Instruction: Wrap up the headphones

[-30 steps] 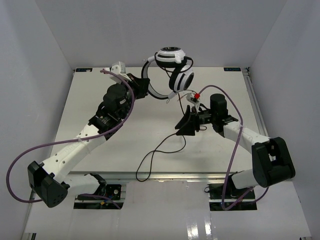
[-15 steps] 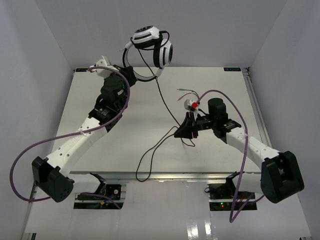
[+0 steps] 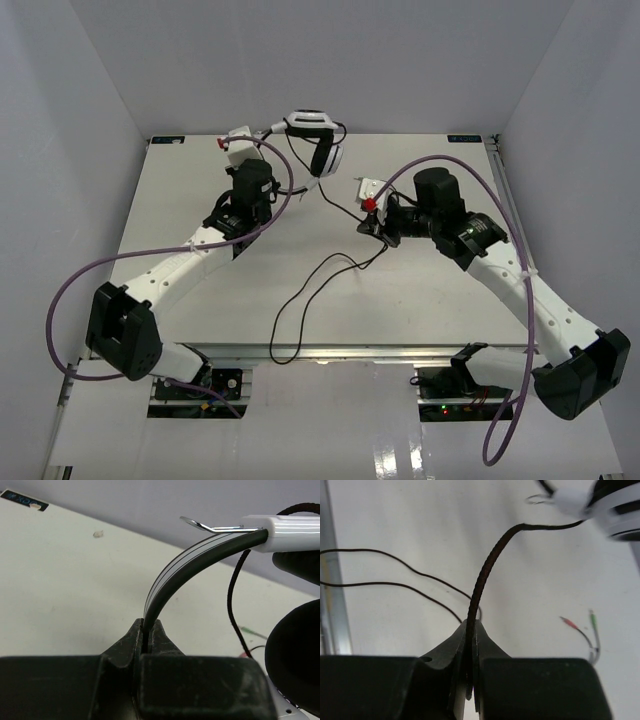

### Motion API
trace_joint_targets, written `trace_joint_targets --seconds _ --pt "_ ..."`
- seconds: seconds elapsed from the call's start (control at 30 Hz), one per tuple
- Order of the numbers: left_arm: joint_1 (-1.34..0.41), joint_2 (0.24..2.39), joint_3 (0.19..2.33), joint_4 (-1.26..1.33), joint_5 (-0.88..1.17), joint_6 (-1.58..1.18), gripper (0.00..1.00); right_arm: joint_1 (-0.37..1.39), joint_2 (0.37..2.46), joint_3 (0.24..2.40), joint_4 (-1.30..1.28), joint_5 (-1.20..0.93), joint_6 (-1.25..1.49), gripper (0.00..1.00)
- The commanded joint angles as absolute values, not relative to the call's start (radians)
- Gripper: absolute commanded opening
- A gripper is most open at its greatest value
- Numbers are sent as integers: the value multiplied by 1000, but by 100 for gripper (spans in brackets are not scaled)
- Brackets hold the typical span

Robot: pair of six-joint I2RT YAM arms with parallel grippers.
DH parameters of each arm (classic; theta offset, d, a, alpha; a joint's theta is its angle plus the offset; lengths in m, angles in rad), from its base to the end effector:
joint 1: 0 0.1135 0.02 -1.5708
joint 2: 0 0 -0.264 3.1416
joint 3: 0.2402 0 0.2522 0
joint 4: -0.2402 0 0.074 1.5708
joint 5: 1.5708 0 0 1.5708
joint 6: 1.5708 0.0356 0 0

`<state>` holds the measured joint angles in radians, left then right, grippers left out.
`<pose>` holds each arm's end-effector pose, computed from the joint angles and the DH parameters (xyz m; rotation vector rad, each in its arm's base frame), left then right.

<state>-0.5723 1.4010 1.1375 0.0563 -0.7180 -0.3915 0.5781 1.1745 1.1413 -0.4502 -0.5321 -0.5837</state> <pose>0.2869 -0.1570 0.3471 -0.3519 1.6906 -0.0721 0.2059 0.1559 0.3602 -1.3709 1.4890 0.5408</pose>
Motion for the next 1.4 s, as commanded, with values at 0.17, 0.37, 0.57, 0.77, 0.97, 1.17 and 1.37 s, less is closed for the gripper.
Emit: trace_joint_targets --seconds 0.17,0.37,0.57,0.77,0.97,1.17,1.37 --pt "-568 1457 1065 5 -619 -387 0 580 1167 1341 -534 -281 -751 8" --pt "-569 1470 1021 -5 -483 -377 0 580 1192 1393 -519 -228 -802 8" --pt "-583 1460 1010 -25 -266 -320 0 580 1214 1374 -482 -208 -848 8" --pt "-608 1416 986 -23 -77 -283 0 581 1260 1371 -443 -208 -859 9" --pt "-642 1326 938 -16 82 -265 0 577 1344 1405 -433 -214 -838 11" --pt "-646 1150 849 45 171 -313 0 522 1408 1397 -402 -240 -765 11" --pt "-646 993 835 32 157 -362 0 406 1445 1388 -379 -479 -601 12"
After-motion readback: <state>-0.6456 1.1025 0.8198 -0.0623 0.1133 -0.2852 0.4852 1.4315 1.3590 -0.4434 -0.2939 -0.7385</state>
